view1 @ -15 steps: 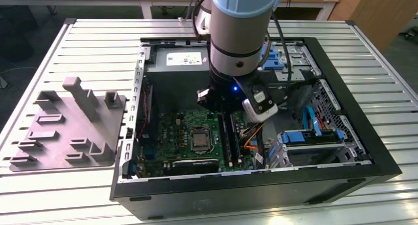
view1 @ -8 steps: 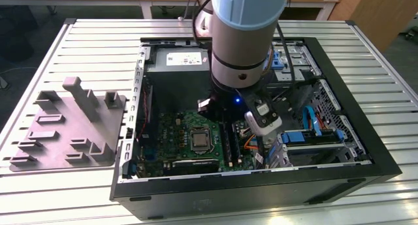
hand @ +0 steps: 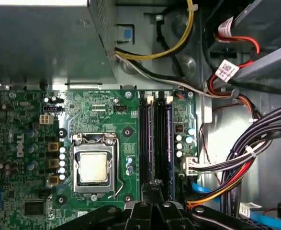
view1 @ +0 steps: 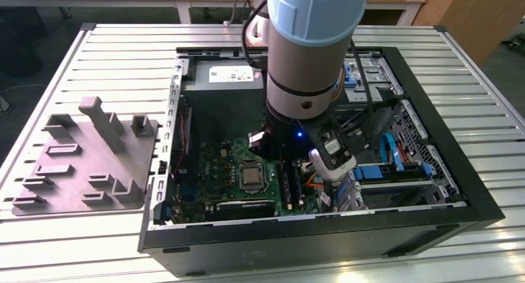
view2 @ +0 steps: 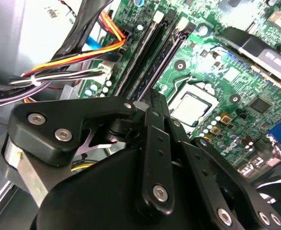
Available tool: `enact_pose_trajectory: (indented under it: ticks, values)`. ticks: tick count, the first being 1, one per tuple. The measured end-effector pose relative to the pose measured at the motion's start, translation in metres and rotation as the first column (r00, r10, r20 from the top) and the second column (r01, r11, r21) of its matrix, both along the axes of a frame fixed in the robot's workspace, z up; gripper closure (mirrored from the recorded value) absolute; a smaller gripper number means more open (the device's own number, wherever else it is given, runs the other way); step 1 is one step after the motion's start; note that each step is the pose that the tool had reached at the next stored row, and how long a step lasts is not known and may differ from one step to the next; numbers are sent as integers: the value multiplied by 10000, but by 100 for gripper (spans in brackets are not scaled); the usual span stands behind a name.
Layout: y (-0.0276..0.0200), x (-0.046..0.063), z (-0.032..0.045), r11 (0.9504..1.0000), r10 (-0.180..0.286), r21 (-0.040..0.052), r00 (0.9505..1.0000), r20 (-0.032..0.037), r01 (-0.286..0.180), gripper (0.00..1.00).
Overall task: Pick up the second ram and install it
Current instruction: 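Press down the second ram until it locks into place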
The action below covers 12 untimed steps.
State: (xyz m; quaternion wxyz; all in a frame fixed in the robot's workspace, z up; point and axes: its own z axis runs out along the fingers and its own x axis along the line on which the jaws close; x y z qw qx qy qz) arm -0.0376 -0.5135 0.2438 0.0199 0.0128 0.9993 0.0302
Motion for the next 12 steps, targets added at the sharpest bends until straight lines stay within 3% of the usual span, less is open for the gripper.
enact_pose_trajectory:
  ticks: [4, 8, 12]
  values:
    - [-27, 0, -24, 10000, 0, -36, 10000, -72, 0, 90]
    - [-31, 1, -29, 10000, -1, -48, 10000, -80, 0, 90]
    - [-31, 2, -40, 9997, -1, -247, 10000, -79, -1, 90]
